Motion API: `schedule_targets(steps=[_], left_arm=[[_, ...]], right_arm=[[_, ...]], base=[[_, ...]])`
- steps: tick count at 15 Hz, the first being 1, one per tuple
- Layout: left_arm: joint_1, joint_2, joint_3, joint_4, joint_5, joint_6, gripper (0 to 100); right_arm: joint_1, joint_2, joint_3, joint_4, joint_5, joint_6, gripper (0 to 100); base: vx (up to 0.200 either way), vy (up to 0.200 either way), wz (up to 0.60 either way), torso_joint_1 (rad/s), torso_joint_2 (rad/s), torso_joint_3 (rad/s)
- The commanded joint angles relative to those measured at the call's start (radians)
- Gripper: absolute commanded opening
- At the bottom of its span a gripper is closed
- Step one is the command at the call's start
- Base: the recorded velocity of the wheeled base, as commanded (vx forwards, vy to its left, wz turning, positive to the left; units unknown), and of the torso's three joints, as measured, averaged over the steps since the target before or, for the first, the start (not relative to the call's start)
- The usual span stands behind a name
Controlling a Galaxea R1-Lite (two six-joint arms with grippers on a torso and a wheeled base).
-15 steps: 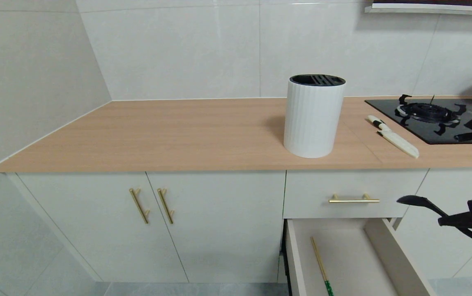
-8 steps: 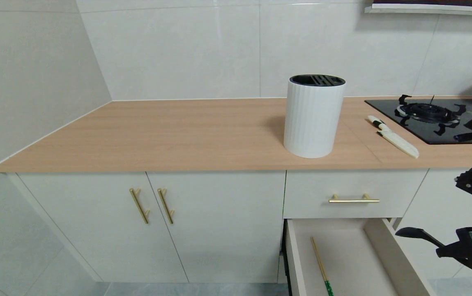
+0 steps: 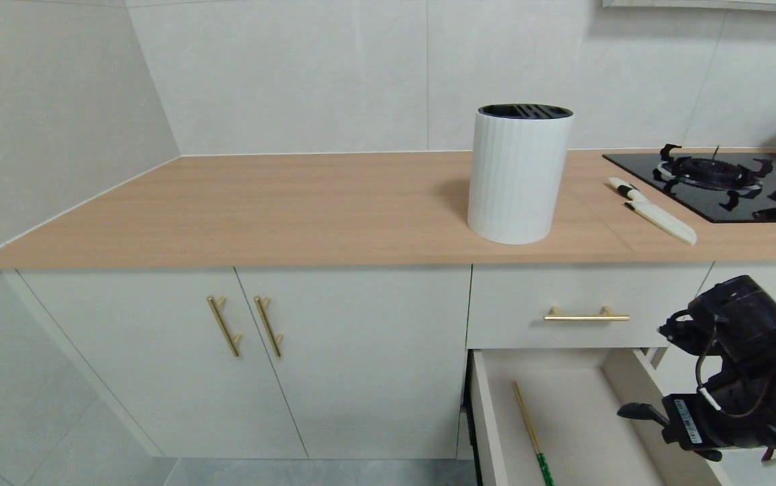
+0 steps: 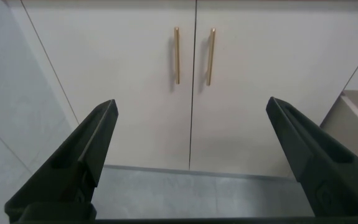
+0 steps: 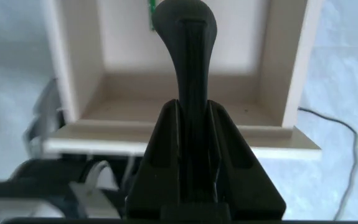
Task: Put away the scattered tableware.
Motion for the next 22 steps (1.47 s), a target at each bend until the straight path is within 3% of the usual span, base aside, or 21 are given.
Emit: schedule_targets(steps=[1,11,16,19,22], left_arm=[[-0.001,0.002,0.000,0.000,0.000,0.000,100],[0.001,0.002,0.000,0.000,0.000,0.000,100],[0.001,0.000,0.000,0.000,0.000,0.000,100],[0.001,0.002,0.000,0.000,0.000,0.000,100],[0.001,0.000,0.000,0.000,0.000,0.000,100]], right_arm=[[0.015,0.065,0.001,-0.001,-0.002,0.002,0],[0.009,0.162,0.024,-0.156,-0.003,0.000,0],[0.009,0.174,0.015,-0.210,-0.003,-0.001,0],[0.004,0.254,0.013,-0.357,-0.005,-0.007,0],[-0.038,0.472,0.020,-0.604,-0.046,-0.009,0]], base=[[0.000,0.000,0.00,-0.139,0.45,0.305],[0.000,0.000,0.00,-0.086,0.45,0.350],[0.000,0.000,0.00,-0.006,0.08,0.074],[0.000,0.000,0.00,0.000,0.00,0.000],[0.000,0.000,0.00,0.000,0.00,0.000]])
